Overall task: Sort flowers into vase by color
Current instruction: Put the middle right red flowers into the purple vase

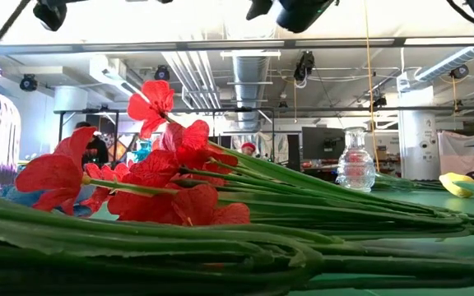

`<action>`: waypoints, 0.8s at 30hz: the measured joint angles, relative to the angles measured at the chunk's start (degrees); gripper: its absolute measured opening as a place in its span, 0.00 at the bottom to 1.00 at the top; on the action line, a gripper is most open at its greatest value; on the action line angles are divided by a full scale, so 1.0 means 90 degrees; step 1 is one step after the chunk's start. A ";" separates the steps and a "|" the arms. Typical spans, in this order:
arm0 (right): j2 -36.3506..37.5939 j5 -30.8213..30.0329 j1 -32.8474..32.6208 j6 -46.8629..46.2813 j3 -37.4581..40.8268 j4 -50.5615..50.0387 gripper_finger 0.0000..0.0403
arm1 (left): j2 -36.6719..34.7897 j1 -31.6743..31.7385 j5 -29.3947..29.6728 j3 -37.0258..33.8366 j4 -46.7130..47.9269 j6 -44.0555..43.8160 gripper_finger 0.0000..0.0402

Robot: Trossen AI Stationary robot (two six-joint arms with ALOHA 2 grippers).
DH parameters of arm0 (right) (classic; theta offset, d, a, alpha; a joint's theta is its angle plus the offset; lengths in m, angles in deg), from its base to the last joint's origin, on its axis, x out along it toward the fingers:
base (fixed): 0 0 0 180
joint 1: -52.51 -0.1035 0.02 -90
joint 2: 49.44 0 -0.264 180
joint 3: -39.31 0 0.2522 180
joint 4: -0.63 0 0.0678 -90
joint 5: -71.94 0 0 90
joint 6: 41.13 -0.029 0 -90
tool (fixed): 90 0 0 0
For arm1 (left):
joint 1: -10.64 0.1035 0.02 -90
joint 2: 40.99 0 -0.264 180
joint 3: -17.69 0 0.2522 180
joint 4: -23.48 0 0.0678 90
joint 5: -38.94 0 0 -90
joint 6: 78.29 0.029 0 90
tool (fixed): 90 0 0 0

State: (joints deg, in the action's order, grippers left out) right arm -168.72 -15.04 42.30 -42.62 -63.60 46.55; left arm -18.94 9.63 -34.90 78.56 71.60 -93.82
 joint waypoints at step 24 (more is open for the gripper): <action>-0.0035 -0.0004 0.0013 0.0319 -0.0291 -0.0715 0.03 | -0.0105 0.0000 -0.0015 0.0000 0.0021 0.0001 0.00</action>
State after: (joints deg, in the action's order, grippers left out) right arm -169.04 -15.07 42.42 -39.75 -66.22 40.11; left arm -19.88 9.63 -35.03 78.56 71.78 -93.81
